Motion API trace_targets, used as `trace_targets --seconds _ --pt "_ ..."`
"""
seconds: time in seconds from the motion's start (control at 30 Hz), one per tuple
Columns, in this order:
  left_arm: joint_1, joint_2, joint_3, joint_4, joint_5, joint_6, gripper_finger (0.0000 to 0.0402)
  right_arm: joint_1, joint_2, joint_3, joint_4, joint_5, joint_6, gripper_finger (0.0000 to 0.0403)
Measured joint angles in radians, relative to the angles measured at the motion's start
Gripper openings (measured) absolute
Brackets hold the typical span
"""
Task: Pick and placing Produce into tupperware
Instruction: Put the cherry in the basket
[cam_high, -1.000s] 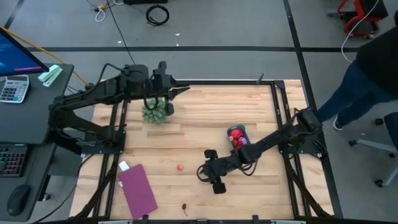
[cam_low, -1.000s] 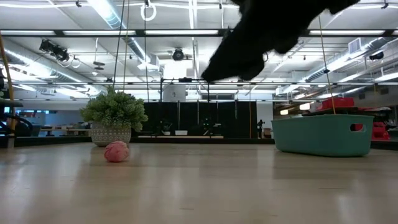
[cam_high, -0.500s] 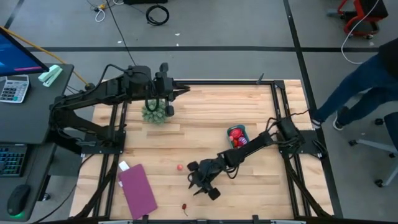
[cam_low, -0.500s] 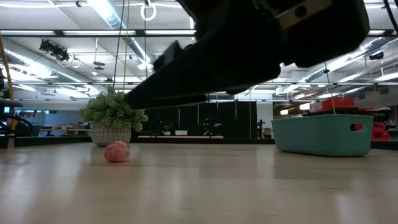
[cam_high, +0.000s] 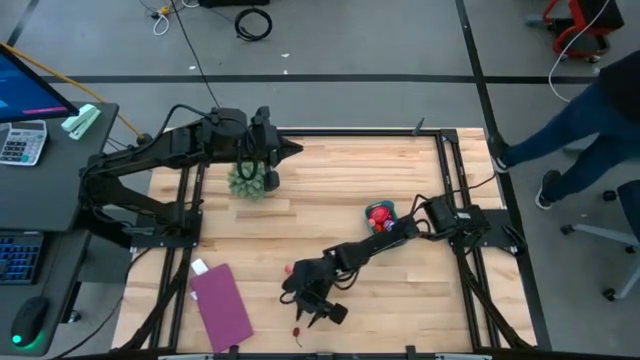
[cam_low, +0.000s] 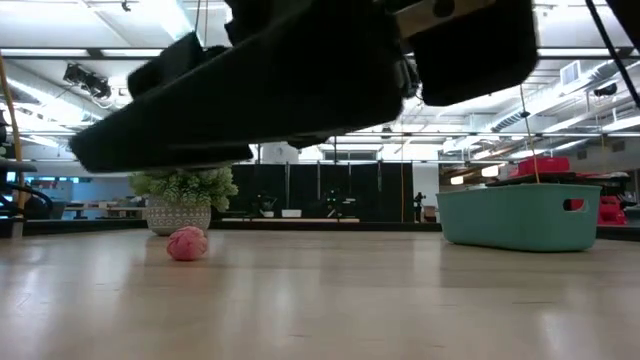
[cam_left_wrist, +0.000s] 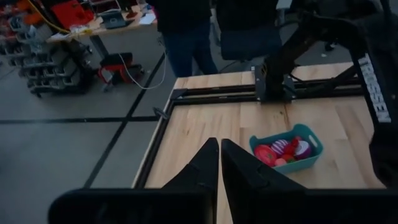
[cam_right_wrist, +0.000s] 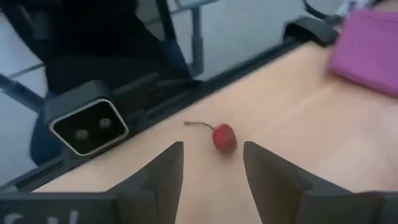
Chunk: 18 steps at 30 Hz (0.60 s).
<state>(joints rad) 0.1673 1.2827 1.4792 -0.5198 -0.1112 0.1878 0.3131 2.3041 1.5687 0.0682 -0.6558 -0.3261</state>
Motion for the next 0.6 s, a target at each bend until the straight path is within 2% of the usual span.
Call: trace_targets --seconds 0.33,0.6 --pt "-0.002 0.000 0.000 -0.034 0.000 -0.084 0.0016 -0.021 0.055 0.043 0.006 -0.039 -0.043 0.0177" --pt "-0.002 0.000 0.000 -0.040 0.000 -0.132 0.0015 -0.023 0.125 0.060 0.143 -0.177 0.005 0.0188"
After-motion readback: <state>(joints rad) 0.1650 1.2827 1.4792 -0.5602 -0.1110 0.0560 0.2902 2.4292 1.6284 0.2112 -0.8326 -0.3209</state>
